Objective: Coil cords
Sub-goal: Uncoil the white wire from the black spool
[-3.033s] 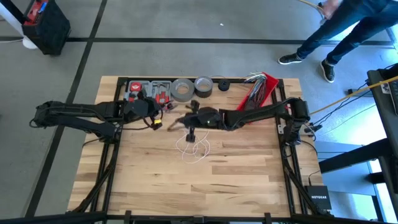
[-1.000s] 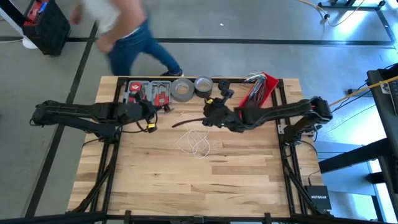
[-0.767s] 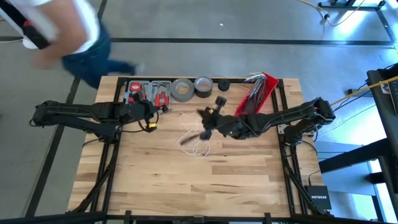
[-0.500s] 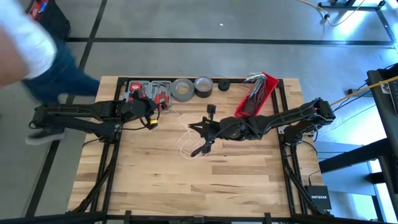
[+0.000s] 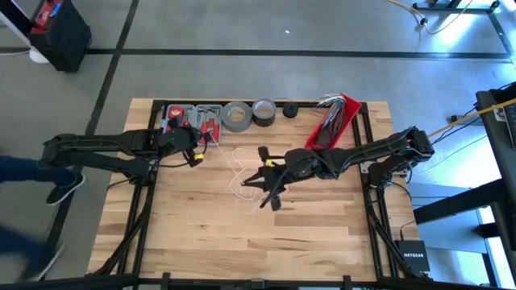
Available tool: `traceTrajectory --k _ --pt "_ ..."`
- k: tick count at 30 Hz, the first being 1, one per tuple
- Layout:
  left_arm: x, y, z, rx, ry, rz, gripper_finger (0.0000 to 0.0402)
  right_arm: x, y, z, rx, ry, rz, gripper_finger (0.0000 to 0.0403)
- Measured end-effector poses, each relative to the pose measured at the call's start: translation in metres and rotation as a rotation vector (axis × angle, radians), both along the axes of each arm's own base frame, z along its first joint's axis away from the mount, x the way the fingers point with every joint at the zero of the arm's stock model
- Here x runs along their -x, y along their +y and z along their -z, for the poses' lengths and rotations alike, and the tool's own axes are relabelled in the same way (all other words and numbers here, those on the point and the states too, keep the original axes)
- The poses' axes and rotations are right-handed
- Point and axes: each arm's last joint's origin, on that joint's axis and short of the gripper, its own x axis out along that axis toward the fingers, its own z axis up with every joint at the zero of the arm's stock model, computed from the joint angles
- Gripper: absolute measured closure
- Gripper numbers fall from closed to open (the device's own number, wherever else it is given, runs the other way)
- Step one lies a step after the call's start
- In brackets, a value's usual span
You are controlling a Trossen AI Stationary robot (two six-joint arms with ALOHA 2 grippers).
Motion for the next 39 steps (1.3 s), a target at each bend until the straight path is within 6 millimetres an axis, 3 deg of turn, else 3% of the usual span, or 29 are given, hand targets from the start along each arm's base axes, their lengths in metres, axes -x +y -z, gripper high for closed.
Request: traceTrajectory --k 17,23,28,33,39 --pt "0.0 0.001 0.0 -0.021 0.021 0.013 0.04 0.002 0.004 0.003 0.013 0.031 -0.028 0.0395" --pt "0.0 -0.002 0.0 -0.042 0.035 0.037 0.04 0.001 0.0 0.004 -0.008 0.043 0.154 0.0395" --pt "-0.001 -0.005 0.0 -0.036 0.029 0.055 0.04 0.001 0.0 0.005 -0.008 0.047 0.155 0.0395" --pt "-0.013 -0.005 0.002 -0.066 0.036 0.09 0.04 0.001 -0.001 0.005 0.029 0.04 0.157 0.0395" --pt "-0.038 -0.002 0.029 -0.111 0.263 0.169 0.04 0.003 -0.003 0.012 0.061 0.111 0.225 0.0395"
